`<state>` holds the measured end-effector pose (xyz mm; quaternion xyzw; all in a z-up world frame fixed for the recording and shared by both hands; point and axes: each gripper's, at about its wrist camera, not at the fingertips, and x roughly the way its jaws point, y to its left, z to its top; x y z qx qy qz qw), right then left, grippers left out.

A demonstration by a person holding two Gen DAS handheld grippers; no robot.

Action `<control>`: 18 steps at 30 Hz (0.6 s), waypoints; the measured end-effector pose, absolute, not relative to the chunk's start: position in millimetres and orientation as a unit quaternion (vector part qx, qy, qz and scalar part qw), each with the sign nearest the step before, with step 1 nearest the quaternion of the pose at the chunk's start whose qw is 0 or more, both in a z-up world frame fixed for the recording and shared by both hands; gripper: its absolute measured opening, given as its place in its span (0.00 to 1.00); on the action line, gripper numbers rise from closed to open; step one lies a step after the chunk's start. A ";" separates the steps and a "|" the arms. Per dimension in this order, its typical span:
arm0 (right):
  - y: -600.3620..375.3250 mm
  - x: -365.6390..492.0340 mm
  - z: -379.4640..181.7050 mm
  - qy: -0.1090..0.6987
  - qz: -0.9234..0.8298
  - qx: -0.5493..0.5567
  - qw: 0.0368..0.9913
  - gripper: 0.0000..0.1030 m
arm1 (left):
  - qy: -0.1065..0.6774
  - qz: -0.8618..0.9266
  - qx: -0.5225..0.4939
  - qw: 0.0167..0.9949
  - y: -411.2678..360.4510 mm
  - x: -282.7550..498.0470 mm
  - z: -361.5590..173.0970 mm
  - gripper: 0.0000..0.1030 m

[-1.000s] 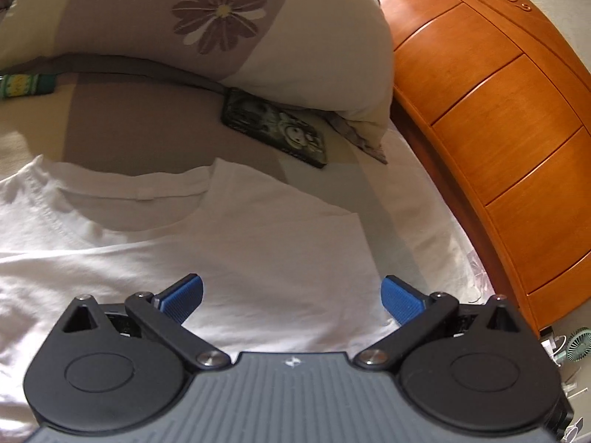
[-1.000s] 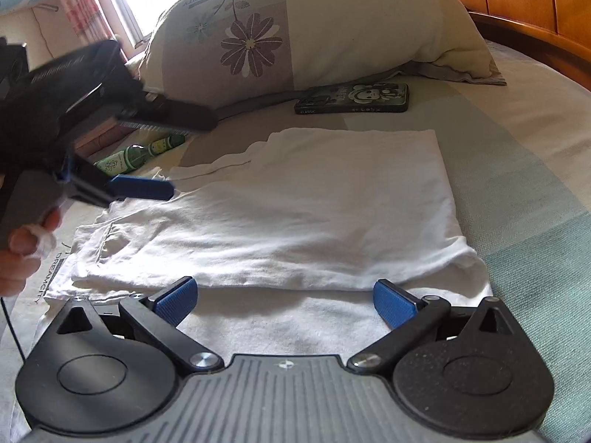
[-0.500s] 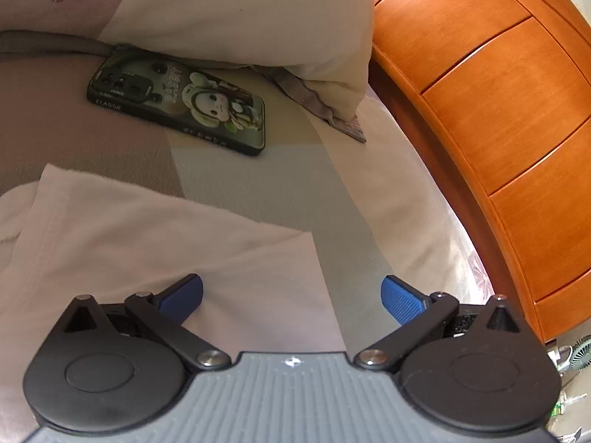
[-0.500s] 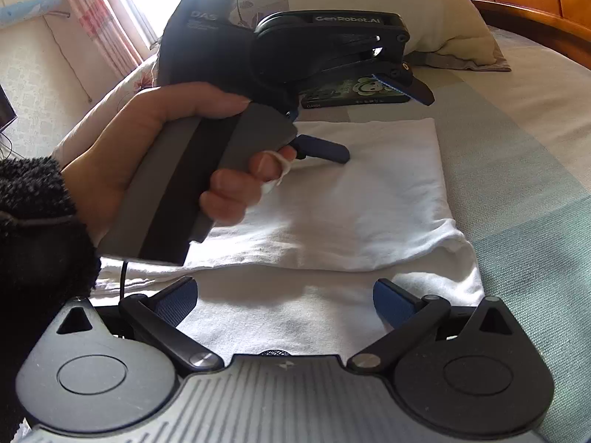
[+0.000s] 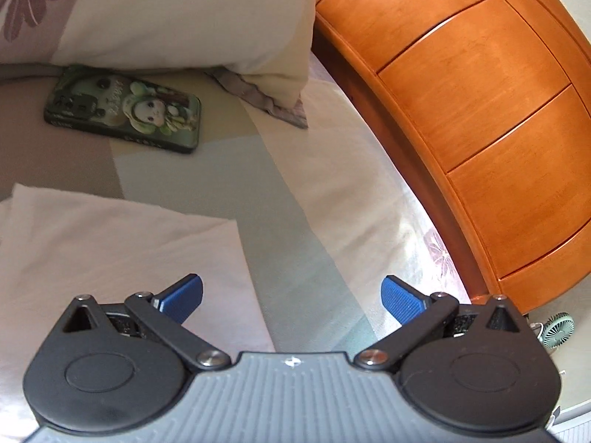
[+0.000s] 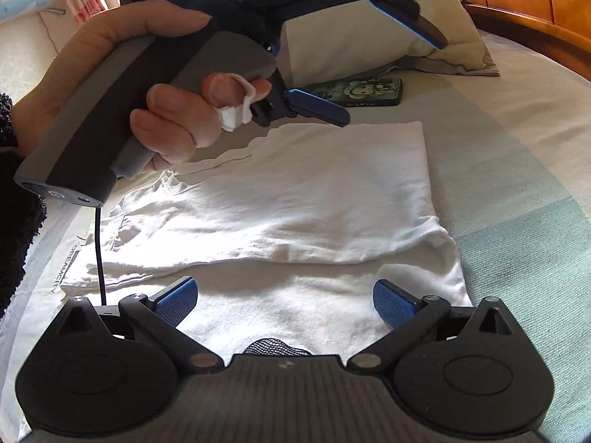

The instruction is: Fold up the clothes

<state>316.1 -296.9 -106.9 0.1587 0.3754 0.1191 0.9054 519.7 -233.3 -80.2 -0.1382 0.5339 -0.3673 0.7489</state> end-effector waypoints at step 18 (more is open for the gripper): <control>-302.4 301.7 -91.4 0.360 0.124 0.133 0.915 1.00 | 0.444 -0.302 -0.065 0.841 -133.8 434.1 17.0 0.99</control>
